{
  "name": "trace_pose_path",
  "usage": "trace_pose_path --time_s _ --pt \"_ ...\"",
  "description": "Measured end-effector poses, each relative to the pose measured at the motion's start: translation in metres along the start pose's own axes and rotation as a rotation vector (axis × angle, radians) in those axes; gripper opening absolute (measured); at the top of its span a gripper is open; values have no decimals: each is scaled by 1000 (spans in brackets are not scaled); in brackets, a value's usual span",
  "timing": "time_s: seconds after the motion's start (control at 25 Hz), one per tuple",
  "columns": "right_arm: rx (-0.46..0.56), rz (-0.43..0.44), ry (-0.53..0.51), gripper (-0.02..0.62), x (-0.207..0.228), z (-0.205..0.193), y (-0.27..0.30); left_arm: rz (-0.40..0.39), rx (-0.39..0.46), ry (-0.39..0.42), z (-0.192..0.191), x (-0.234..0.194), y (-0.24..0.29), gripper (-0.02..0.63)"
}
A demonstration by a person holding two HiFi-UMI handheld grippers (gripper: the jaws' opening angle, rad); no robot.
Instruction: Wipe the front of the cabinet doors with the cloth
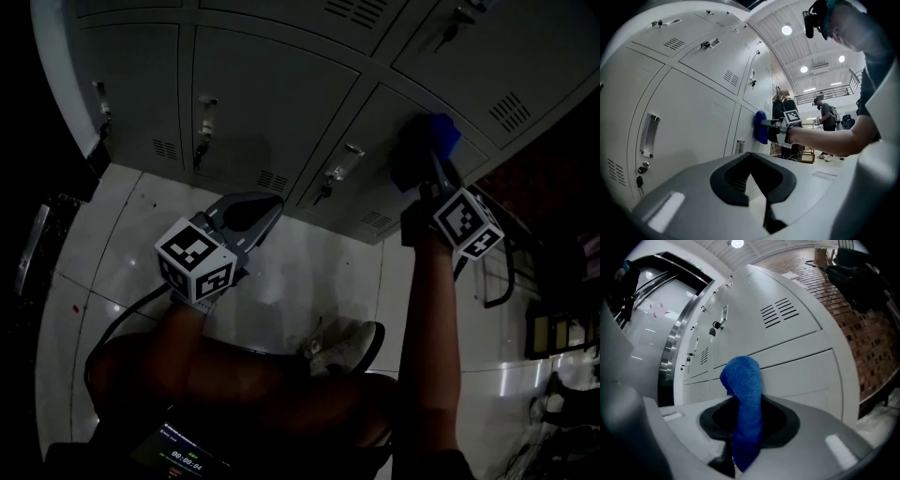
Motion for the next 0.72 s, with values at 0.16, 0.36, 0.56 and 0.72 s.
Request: trace_pose_path --time_s 0.16,0.36,0.56,0.72 --pt "4 -74 -26 105 32 11 -21 -3 -7 1 -1 0 0 3" --pt "19 -169 -30 106 70 22 -47 -7 -16 3 -4 0 1 3" --pt "32 -229 -6 106 93 26 -63 -8 -22 7 -5 1 3 3" --pt "29 -211 0 106 88 21 -71 -7 -24 7 -5 1 3 3"
Point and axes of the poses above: the fingertips, and each gripper's own axes: y forward along the fingers, x to its right, z out of its top, the point moved 7 cm from there along -y, backward along the fingers, and after that the axes turned 8 degrees about x, right-handed, at the moved point
